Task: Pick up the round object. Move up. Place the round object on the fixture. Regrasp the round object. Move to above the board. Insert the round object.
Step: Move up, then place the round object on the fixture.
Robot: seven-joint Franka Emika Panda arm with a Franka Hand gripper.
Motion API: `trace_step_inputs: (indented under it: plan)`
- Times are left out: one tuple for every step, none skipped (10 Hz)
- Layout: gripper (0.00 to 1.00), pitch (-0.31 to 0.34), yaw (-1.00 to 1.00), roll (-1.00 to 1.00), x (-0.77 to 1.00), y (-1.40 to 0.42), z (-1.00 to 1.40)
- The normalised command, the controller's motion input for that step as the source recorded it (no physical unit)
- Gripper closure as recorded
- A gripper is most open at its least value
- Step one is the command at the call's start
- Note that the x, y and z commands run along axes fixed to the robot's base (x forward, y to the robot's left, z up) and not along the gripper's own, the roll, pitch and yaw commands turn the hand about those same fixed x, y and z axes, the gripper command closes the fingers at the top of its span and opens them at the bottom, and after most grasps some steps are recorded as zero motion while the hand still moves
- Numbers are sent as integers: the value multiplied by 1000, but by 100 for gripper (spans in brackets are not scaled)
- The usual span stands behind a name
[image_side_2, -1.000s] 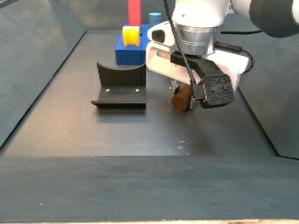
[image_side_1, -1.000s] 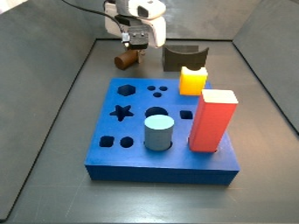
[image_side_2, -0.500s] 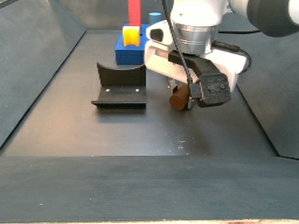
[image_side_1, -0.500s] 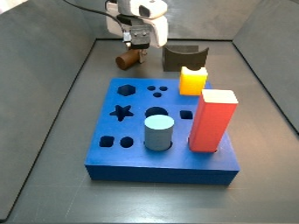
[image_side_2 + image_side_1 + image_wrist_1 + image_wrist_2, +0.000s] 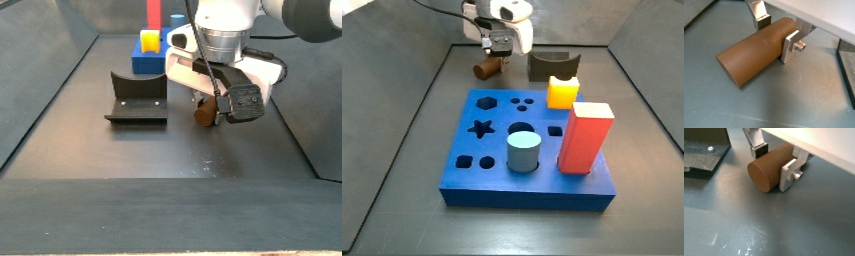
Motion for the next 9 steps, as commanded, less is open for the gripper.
trace_step_inputs:
  plan:
    - [100, 0, 0, 0, 0, 0, 1000]
    - [100, 61, -29, 10, -51, 63, 1000]
    - [100, 75, -41, 6, -68, 54, 949]
    - [100, 76, -42, 4, -58, 38, 828]
    - [100, 76, -43, 5, -39, 28, 649]
    - [100, 79, -42, 8, -31, 24, 504]
    - [100, 78, -40, 14, -30, 19, 301]
    - [100, 0, 0, 0, 0, 0, 1000]
    - [100, -26, 2, 9, 12, 0, 1000]
